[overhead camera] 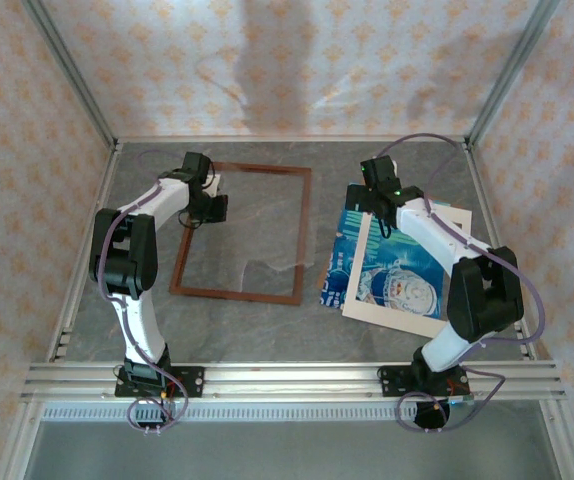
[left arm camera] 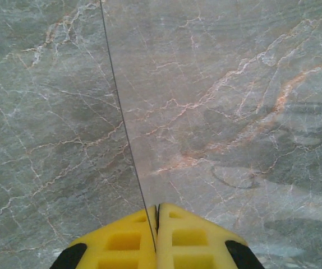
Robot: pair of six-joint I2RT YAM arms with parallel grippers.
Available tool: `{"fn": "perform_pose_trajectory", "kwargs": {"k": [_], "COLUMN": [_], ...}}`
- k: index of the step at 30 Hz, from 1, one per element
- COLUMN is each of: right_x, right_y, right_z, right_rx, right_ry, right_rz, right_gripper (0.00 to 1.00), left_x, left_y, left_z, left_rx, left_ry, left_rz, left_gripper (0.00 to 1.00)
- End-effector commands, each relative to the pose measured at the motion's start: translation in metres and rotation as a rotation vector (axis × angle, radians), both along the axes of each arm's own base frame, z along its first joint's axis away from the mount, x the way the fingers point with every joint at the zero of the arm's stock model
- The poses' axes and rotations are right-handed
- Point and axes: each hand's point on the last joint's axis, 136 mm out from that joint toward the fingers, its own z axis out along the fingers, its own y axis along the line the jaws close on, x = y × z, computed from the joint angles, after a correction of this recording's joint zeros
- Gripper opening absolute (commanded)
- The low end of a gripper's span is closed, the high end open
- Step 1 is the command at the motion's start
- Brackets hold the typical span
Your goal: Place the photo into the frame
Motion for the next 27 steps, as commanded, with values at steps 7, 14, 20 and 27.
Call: {"fn": "perform_pose_trajectory", "kwargs": {"k": [7, 14, 20, 27], "right_x": [0.0, -0.006, -0.005, -0.003], "right_y": [0.004, 0.032, 0.036, 0.038], "right_z": [-0.002, -0.012, -0.015, -0.015], "right_rx": [0.002, 0.047, 0.044, 0.041], "right_ry": [0.002, 0.039, 0.051, 0.05], "right_rz": [0.011, 0.079, 0.089, 0.094], "right_gripper": [0.99, 1.0, 1.0, 1.0], "left_x": [-0.003, -0.002, 0.002, 0.004], "left_y": [0.015, 0.009, 0.007, 0.012], "left_z": [0.006, 0.005, 0.018, 0.022], "left_rx": [0.03, -0.007, -0.037, -0.026], "left_ry": [0.004, 0.01, -0.019, -0.023], "left_rz": [0.012, 0.013, 0.017, 0.021], "left_gripper": [0.0, 0.0, 0.0, 0.0]}}
